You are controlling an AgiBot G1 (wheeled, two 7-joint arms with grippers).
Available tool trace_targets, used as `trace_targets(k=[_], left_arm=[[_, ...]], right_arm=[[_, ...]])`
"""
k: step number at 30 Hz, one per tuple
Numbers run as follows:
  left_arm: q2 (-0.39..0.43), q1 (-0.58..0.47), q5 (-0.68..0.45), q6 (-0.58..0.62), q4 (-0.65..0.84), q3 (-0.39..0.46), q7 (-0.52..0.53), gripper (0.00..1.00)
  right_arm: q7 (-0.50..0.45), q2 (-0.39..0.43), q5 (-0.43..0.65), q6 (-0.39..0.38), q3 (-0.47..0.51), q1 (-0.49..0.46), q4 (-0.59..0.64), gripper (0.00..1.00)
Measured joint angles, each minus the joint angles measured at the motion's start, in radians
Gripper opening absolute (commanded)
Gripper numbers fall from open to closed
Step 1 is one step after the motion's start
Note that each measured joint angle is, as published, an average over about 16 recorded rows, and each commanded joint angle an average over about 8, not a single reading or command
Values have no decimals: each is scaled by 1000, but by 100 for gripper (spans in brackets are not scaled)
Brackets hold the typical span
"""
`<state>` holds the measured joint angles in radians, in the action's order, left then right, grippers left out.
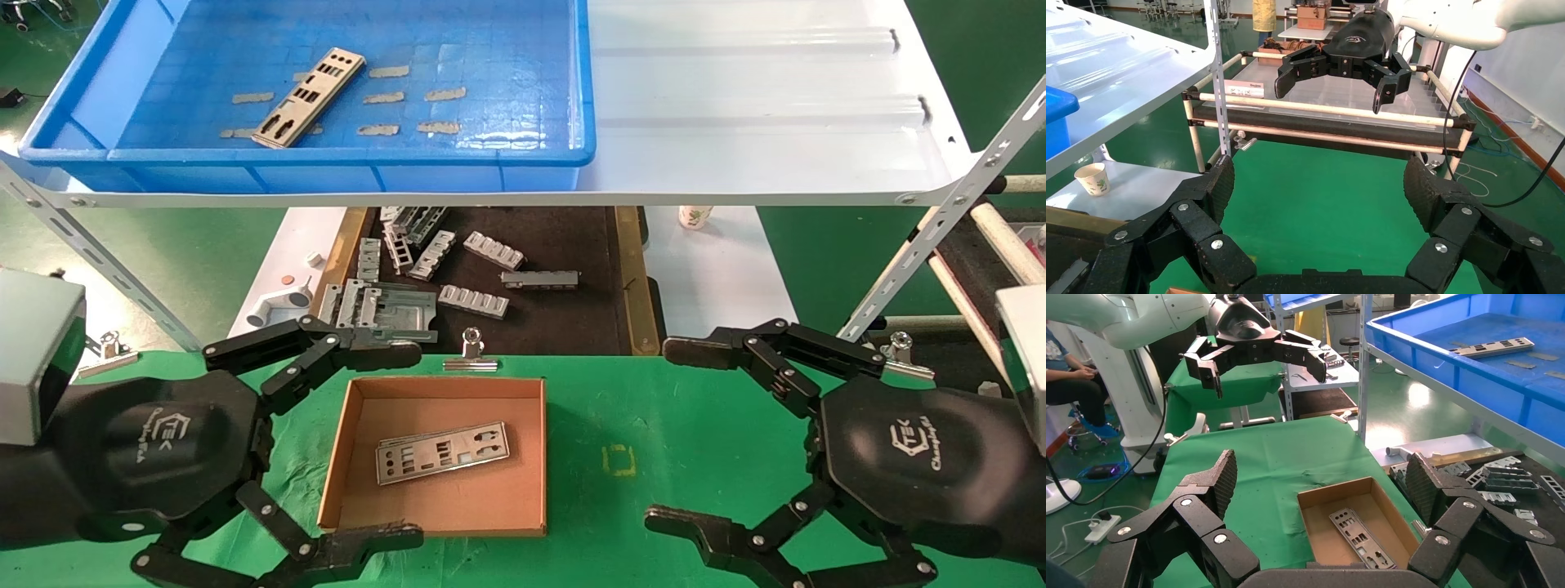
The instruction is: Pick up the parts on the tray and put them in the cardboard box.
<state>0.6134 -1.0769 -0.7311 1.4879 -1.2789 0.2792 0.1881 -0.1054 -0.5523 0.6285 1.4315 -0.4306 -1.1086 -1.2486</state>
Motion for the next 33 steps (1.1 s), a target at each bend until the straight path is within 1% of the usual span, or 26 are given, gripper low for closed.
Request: trace_targets(k=[1,2,3,8,14,25,33], left_arm=[[1,-2,-1,-5,2,-1,1,100],[3,-4,-2,-11,5,-1,1,100],[6,-8,-4,-18,9,-2,3,100],[32,-49,-27,-70,45,-1,6,100],[89,-158,-98,-166,152,15,14,100],[212,-449,-312,-332,496,93,3,100],[288,-640,-455,-380,756,162,-45,100]], right_arm=[[0,0,0,0,0,0,0,9],[0,0,0,0,0,0,0,3],[0,0,0,0,0,0,0,0],[0,0,0,0,0,0,0,0],[0,0,0,0,0,0,0,0],[0,0,0,0,0,0,0,0],[0,0,0,0,0,0,0,0]])
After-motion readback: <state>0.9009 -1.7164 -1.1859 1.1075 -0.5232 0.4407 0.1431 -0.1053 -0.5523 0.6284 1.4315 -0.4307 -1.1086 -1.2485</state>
